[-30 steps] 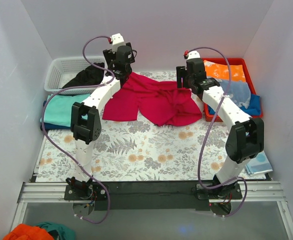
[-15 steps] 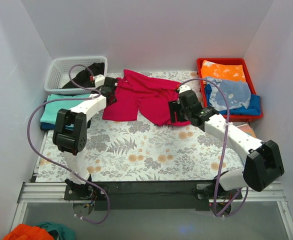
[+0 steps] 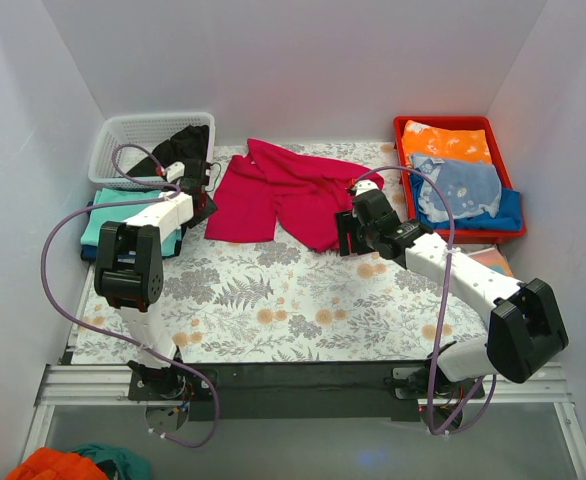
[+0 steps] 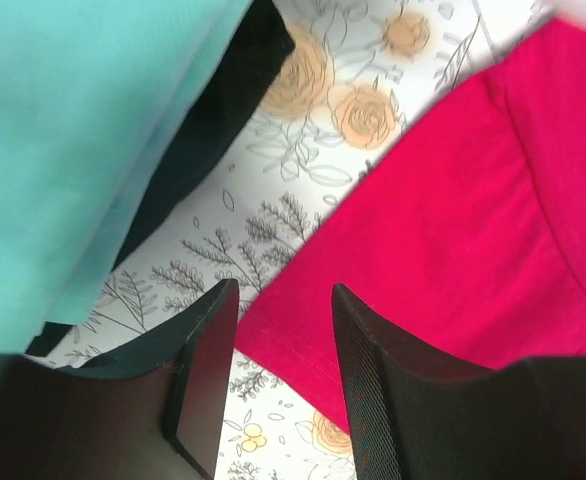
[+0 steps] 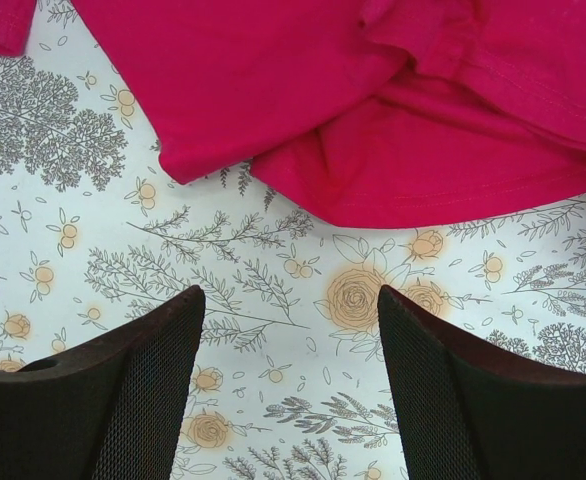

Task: Fold and stack the t-shirts
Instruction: Flatten the tshirt out

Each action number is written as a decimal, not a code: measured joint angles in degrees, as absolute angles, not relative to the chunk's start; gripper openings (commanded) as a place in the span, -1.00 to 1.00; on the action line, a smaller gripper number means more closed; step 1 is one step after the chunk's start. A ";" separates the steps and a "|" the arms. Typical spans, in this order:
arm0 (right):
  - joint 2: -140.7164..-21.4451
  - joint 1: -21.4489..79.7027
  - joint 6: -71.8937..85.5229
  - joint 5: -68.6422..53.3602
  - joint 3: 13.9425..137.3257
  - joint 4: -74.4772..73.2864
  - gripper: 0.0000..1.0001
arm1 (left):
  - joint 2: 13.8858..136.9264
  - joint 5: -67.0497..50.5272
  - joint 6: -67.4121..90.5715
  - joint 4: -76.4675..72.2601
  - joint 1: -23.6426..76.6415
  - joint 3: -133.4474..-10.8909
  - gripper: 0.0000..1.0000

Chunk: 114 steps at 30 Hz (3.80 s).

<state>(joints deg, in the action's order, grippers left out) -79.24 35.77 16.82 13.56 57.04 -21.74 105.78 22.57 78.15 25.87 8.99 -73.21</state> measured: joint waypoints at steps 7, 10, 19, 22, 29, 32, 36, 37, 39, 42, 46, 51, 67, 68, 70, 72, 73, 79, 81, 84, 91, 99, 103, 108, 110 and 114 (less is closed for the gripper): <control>-79.24 35.77 17.06 14.20 56.80 -21.71 0.50 | 105.78 19.31 79.42 25.87 8.78 -69.08 -0.17; -79.29 35.77 17.34 14.26 56.36 -21.82 0.50 | 105.78 18.50 79.68 25.87 8.73 -67.18 -0.15; -79.66 35.77 17.82 14.66 56.29 -22.15 0.49 | 105.54 18.20 79.29 21.98 8.73 -65.30 -0.33; -79.66 35.77 17.85 14.68 55.64 -22.15 0.49 | 105.54 18.20 78.89 21.08 8.73 -65.04 -0.52; -79.37 35.77 18.28 15.03 53.80 -22.55 0.48 | 105.25 17.21 78.00 19.49 8.47 -64.05 -0.61; -78.67 35.77 18.79 15.07 52.88 -22.55 0.48 | 105.08 16.64 76.86 18.96 8.40 -63.70 -0.49; -77.62 35.77 19.59 15.11 51.51 -22.61 0.48 | 105.06 15.84 75.24 18.59 8.40 -63.70 -0.43; -77.54 35.77 19.75 15.11 51.29 -22.63 0.47 | 105.06 15.77 74.89 18.57 8.40 -63.70 -0.43; -77.45 35.77 19.97 15.11 50.96 -22.59 0.47 | 105.06 15.59 74.35 18.57 8.40 -63.70 -0.43; -77.45 35.77 20.45 15.14 50.76 -22.63 0.47 | 105.06 15.59 73.67 18.92 8.45 -63.79 -0.44; -77.28 35.77 20.86 15.27 50.76 -22.57 0.47 | 105.06 16.08 72.64 20.45 9.06 -64.16 -0.45; -77.28 35.77 21.10 15.27 50.76 -22.55 0.45 | 105.10 17.63 70.89 22.72 10.50 -64.60 -0.46; -77.21 35.77 21.12 15.27 50.70 -22.50 0.43 | 105.65 17.12 70.02 23.66 11.00 -65.69 -1.00; -77.12 35.77 21.12 15.27 50.57 -22.46 0.43 | 105.34 17.15 70.06 23.97 11.00 -65.45 -1.00; -76.64 35.77 21.12 15.25 49.89 -22.20 0.43 | 104.18 17.61 70.32 25.45 11.00 -64.62 -1.00; -76.29 35.77 21.12 15.20 49.23 -22.20 0.43 | 102.24 18.33 70.70 27.59 11.00 -63.26 -1.00; -76.29 35.77 21.12 15.18 49.01 -22.20 0.43 | 100.95 18.92 70.98 28.88 11.03 -62.63 -1.00; -77.23 36.42 21.12 15.03 48.84 -22.11 0.42 | 85.73 22.33 73.45 32.82 11.03 -61.73 -1.00; -78.89 36.51 21.08 15.05 48.97 -22.09 0.41 | 80.20 24.03 74.28 33.65 11.07 -62.61 -1.00; -82.46 36.51 21.04 15.29 49.54 -21.91 0.38 | 74.46 27.70 75.50 35.68 11.16 -65.49 -1.00; -89.89 36.51 20.82 16.75 54.17 -21.19 0.25 | 67.77 36.10 76.90 40.80 11.16 -69.89 -1.00; -96.33 36.51 20.40 15.31 61.87 -18.15 0.15 | 66.19 40.75 76.86 44.60 11.16 -72.27 -1.00; -100.68 36.67 19.77 13.21 65.87 -16.82 0.12 | 65.80 42.76 75.57 45.08 11.16 -73.54 -1.00; -104.05 36.97 19.66 12.23 67.07 -16.82 0.08 | 65.80 44.31 74.28 45.06 11.18 -76.07 -1.00; -104.57 37.12 19.73 12.25 66.78 -17.54 0.08 | 65.80 44.75 73.78 45.01 11.18 -76.69 -1.00; -103.04 37.21 19.79 13.19 63.22 -17.78 0.08 | 66.22 45.98 72.05 44.82 11.16 -77.19 -1.00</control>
